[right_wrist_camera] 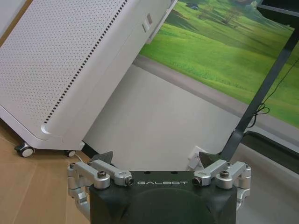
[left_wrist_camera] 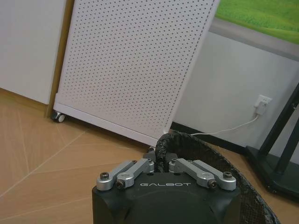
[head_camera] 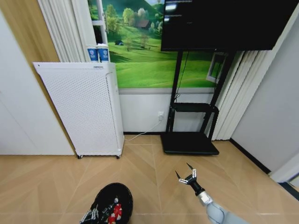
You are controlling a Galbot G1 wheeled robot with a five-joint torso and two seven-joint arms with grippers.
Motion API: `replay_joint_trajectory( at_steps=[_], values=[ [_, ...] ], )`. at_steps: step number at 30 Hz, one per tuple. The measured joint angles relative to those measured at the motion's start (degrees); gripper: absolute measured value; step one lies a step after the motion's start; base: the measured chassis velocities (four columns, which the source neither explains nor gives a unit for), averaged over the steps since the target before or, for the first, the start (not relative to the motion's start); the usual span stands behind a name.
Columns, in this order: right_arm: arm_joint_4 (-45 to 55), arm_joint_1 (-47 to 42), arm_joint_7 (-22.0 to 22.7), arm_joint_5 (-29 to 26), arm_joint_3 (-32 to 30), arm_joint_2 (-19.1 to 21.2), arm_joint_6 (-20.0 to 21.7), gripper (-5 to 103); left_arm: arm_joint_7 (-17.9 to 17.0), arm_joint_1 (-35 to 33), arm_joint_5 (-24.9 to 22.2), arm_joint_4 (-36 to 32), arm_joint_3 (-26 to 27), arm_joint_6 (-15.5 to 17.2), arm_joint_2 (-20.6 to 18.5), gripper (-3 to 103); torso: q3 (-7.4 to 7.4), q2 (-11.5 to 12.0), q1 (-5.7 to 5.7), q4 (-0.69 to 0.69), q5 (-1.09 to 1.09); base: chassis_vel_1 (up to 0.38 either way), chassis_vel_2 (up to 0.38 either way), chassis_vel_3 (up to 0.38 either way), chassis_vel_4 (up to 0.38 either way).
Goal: Pick up the trash bin and place the garbage on the floor into it.
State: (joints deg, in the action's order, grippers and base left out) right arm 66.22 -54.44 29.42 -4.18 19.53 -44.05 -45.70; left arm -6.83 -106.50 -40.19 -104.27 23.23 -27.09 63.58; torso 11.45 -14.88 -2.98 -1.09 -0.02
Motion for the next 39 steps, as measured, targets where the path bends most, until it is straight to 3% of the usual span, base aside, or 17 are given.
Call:
replay_joint_trajectory(
  at_steps=[30, 33, 35, 37, 39],
  values=[
    [-0.37, -2.07, 0.37, -1.37, -0.49, -1.35, 0.00, 100, 4.34, 4.27, -1.66, 8.83, -0.81, -1.49, 1.66, 6, 0.00, 0.01, -0.01, -0.01, 0.02, -0.007, 0.002, 0.016, 0.000],
    [-0.42, -1.94, 0.36, -1.43, -0.50, -1.24, 0.00, 100, 4.63, 4.28, -1.67, 9.23, -0.46, -1.52, 1.65, 16, 0.00, 0.01, -0.01, 0.00, 0.02, 0.000, 0.000, 0.000, 0.000],
    [-0.40, -1.90, 0.36, -1.44, -0.52, -1.20, 0.00, 100, 4.81, 4.19, -1.65, 9.46, -0.24, -1.60, 1.66, 16, 0.00, 0.01, -0.01, 0.00, 0.02, 0.000, 0.000, 0.000, 0.000],
    [0.00, -2.09, 0.40, -1.47, -0.61, -1.09, 0.00, 100, 4.98, 3.54, -1.53, 9.72, 0.32, -1.88, 1.73, 33, 0.00, 0.02, -0.01, 0.00, 0.02, 0.000, 0.000, 0.000, 0.000],
    [0.04, -2.19, 0.42, -1.46, -0.72, -1.09, 0.00, 100, 4.98, 3.37, -1.37, 9.71, 0.45, -1.95, 1.75, 33, 0.00, 0.01, -0.01, 0.01, 0.02, 0.000, 0.000, 0.000, 0.000]
  ],
)
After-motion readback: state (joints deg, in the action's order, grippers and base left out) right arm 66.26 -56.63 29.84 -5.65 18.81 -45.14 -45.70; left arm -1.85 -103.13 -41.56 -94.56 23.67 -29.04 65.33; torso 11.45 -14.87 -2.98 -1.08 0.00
